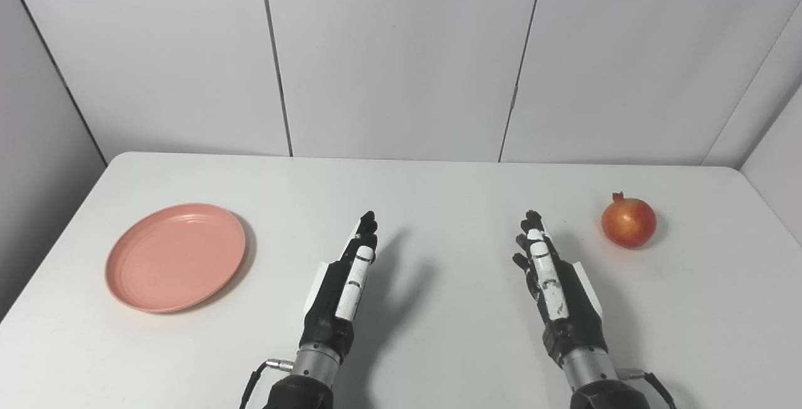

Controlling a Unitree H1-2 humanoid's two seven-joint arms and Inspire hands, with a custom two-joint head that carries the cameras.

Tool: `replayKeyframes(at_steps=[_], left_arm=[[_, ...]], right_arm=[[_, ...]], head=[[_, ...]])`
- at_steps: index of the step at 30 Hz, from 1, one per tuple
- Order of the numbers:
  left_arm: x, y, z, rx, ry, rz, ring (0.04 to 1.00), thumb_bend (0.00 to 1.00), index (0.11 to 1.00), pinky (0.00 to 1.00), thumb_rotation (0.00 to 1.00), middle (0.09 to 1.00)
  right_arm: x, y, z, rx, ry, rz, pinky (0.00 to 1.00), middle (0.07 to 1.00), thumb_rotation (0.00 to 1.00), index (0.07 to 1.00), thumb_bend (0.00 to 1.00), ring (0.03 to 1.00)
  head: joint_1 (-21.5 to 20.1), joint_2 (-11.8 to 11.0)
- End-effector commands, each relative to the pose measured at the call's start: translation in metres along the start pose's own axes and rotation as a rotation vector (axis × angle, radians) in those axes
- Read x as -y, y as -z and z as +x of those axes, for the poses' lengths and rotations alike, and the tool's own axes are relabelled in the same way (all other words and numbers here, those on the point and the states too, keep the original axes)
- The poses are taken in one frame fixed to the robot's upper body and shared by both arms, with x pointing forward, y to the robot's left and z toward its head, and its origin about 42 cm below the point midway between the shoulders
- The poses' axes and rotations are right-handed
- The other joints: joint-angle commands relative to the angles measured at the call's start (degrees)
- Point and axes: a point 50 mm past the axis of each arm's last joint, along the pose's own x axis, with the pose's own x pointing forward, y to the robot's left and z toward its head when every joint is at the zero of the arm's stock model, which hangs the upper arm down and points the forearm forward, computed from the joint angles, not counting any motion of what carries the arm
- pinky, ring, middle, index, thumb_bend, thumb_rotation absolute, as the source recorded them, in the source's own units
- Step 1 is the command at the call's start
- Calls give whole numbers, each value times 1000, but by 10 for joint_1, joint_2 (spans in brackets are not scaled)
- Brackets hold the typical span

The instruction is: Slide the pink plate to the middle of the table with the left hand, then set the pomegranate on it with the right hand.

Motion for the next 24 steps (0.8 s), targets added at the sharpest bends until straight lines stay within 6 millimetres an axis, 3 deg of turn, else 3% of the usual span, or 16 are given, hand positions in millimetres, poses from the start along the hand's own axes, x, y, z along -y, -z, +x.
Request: replayKeyframes(at_steps=[1, 13, 24], left_arm=[[11, -13, 7, 58, 13, 1, 1000, 426, 1000, 1000, 1000, 1000], [44, -7, 16, 38, 6, 32, 1000, 398, 1000, 993, 1000, 1000], [63, -3, 22, 48, -4, 47, 1000, 404, 1000, 1000, 1000, 1000]], right_arm=[[2, -11, 3, 54, -5, 1, 970, 1000, 1000, 1000, 182, 985], [35, -5, -1, 80, -25, 10, 1000, 998, 1000, 1000, 278, 993], [46, -6, -4, 78, -38, 33, 1000, 1000, 1000, 1000, 261, 1000]], head=[[0, 0], [138, -27], [188, -42]])
